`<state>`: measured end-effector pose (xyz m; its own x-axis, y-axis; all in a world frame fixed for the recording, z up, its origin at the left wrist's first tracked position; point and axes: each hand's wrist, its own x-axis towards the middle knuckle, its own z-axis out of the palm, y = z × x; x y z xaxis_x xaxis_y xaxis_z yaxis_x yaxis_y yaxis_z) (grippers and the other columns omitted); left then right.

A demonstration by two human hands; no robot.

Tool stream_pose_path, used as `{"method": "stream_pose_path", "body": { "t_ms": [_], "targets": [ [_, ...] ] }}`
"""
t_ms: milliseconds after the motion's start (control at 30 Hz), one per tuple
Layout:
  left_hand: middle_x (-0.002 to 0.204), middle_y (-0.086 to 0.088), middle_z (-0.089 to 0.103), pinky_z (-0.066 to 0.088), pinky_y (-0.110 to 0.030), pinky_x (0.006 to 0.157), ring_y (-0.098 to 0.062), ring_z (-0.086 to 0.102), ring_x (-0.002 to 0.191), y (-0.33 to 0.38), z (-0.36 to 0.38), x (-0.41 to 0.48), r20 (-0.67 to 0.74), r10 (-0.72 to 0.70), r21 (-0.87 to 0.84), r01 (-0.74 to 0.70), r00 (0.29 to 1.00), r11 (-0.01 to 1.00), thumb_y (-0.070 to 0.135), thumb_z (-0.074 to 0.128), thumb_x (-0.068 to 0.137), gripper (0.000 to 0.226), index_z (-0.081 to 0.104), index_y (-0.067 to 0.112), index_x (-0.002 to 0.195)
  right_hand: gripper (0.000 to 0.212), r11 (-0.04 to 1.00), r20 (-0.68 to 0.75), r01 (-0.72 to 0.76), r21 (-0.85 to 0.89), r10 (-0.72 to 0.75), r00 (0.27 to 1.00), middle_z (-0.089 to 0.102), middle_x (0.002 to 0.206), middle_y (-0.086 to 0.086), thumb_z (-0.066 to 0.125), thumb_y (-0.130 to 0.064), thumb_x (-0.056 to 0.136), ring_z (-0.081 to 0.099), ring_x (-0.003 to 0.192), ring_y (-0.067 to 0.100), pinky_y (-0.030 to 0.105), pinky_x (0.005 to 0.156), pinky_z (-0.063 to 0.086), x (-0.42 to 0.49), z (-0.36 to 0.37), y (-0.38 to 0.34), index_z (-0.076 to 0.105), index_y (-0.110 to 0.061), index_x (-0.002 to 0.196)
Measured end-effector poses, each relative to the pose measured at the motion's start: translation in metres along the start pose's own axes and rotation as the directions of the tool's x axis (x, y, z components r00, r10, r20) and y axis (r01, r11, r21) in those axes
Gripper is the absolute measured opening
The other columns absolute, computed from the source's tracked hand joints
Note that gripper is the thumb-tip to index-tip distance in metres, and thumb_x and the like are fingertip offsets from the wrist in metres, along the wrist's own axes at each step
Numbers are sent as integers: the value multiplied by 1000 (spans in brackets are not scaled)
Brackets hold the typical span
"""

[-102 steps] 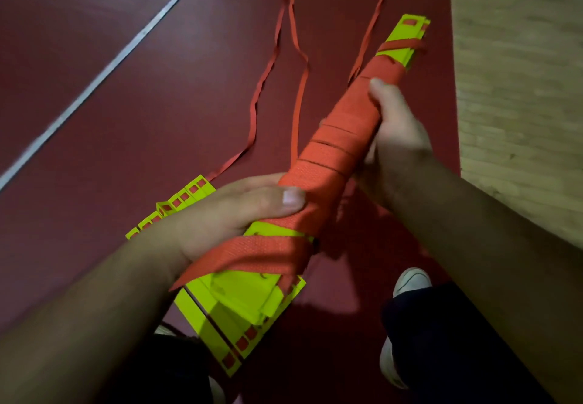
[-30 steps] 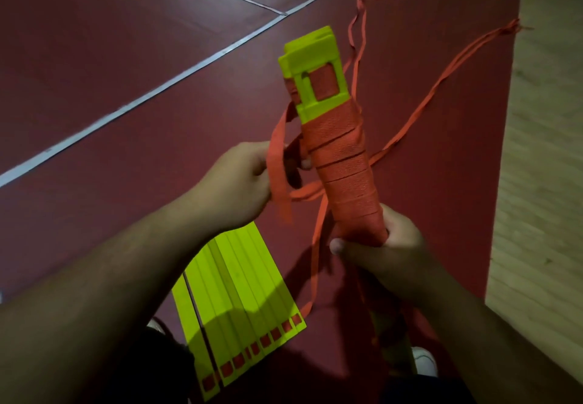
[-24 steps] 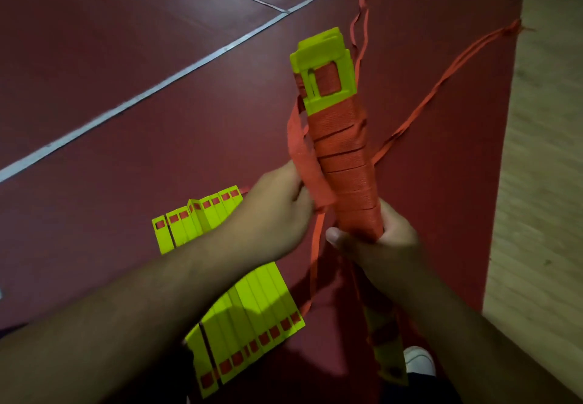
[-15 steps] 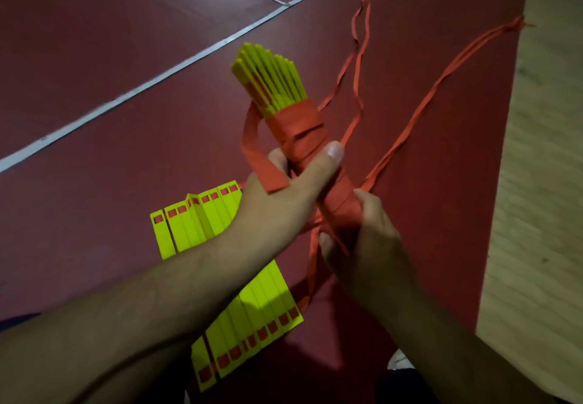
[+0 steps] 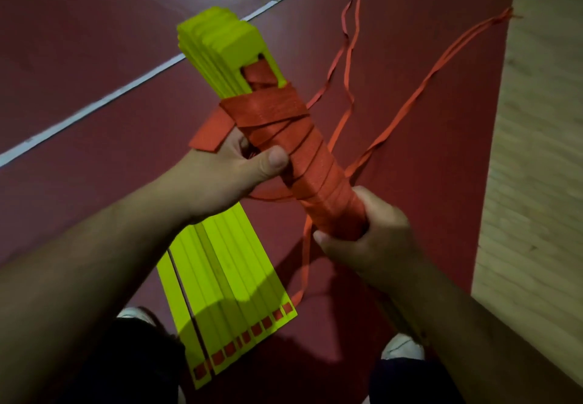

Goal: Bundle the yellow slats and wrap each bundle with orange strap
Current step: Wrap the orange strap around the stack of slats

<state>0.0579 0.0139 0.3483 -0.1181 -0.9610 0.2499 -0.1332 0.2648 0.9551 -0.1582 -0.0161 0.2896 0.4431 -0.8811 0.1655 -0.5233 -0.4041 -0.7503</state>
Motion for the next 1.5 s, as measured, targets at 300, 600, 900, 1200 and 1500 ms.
{"method": "stream_pose_path", "body": {
  "t_ms": [300,600,900,1200,1500],
  "targets": [
    [57,15,49,34,-23,51,3,40,51,-30,14,0,-253,-128,229,188,959,955,65,42,93,54,55,16,77,42,983,-206,-99,-156,66,976,67,80,-1,78,-42,67,64,74,25,39,64,53,-7,7,-5,61,-25,101],
    [55,19,57,37,-8,52,7,49,51,-8,24,1,-275,-16,-160,-29,961,987,36,59,98,29,60,26,71,54,962,197,-158,222,115,974,68,80,-11,91,-32,61,61,72,4,26,65,51,1,-16,-12,59,-20,102],
    [75,17,69,43,-7,64,7,58,63,-12,-5,4,78,113,20,-114,991,993,20,45,81,20,65,19,82,41,915,456,-231,331,59,888,59,71,12,81,-35,63,52,68,12,36,61,46,-6,-1,-10,64,-3,83],
    [99,28,63,49,-18,86,8,60,96,-26,-9,2,143,89,204,-117,986,972,40,85,73,57,47,28,115,45,943,337,-178,282,76,938,64,78,24,80,-44,60,60,64,35,54,64,52,-4,-12,3,65,-7,82],
    [94,5,63,49,-47,82,-19,59,86,-42,-13,1,-204,-14,465,110,979,879,28,47,89,25,54,20,112,58,875,316,-260,408,132,940,61,79,33,80,-36,57,58,67,30,56,62,51,-4,-18,2,61,8,90]
  ]
}}
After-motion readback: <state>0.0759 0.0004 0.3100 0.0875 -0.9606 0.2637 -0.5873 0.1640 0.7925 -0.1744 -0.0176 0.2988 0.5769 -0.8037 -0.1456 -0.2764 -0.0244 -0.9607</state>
